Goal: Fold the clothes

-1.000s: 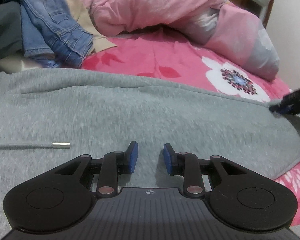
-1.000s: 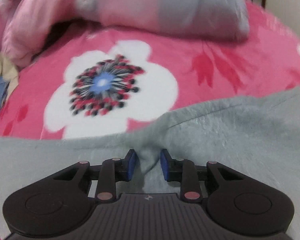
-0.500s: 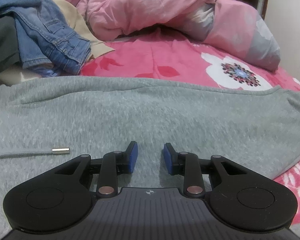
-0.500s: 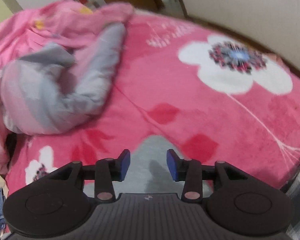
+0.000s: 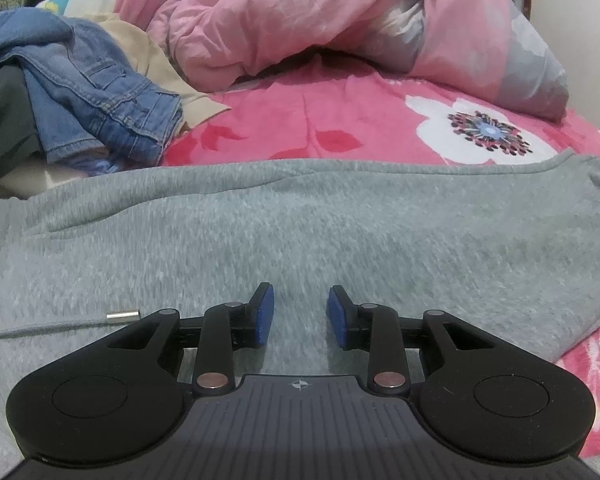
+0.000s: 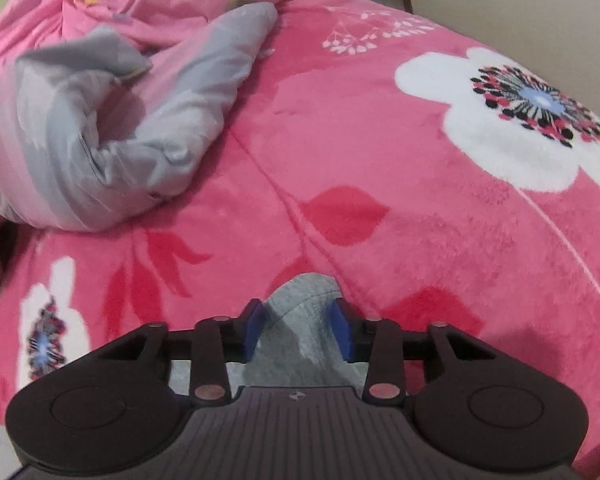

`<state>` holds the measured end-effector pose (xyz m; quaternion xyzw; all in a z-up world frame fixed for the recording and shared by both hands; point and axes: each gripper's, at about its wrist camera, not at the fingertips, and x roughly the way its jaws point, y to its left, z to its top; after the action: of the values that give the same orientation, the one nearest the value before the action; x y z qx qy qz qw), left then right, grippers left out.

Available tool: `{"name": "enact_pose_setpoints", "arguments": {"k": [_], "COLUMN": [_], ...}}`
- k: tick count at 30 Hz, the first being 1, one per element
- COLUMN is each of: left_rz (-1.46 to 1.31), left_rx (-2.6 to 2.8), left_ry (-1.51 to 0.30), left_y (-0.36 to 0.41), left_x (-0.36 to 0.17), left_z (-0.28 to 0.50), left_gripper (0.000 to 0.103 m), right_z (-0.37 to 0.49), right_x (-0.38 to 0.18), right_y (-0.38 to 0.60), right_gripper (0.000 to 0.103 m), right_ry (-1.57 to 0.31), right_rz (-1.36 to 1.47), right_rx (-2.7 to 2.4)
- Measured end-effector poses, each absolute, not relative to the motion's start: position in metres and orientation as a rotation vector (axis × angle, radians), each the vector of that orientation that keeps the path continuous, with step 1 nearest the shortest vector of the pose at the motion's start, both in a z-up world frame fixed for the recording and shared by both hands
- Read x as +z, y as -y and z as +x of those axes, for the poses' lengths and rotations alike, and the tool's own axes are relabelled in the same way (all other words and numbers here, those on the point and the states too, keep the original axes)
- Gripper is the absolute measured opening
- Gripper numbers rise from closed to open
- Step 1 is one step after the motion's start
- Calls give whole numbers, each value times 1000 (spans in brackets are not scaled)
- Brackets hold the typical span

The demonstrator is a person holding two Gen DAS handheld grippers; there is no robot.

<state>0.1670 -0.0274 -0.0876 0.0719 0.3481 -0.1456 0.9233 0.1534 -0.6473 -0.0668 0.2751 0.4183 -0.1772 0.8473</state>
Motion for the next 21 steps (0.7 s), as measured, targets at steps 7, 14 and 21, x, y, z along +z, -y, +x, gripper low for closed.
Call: {"name": "enact_pose_setpoints", "arguments": {"k": [7, 14, 21], "left_rz": [148, 154, 166], "left_rx": [-295, -294, -293], "left_ry": [-709, -705, -701], "left_y": [28, 28, 30], "left_x": [-88, -88, -87], "left_z": [166, 167, 169], "left_gripper": [31, 31, 32], "right_z": [140, 160, 141], "right_x": [-33, -53, -35], "right_y": [611, 626, 647], "right_gripper": [9, 9, 22], "right_ry": [-729, -721, -662], "right_rz": [336, 264, 394], "right_rx": [-416, -537, -615]}}
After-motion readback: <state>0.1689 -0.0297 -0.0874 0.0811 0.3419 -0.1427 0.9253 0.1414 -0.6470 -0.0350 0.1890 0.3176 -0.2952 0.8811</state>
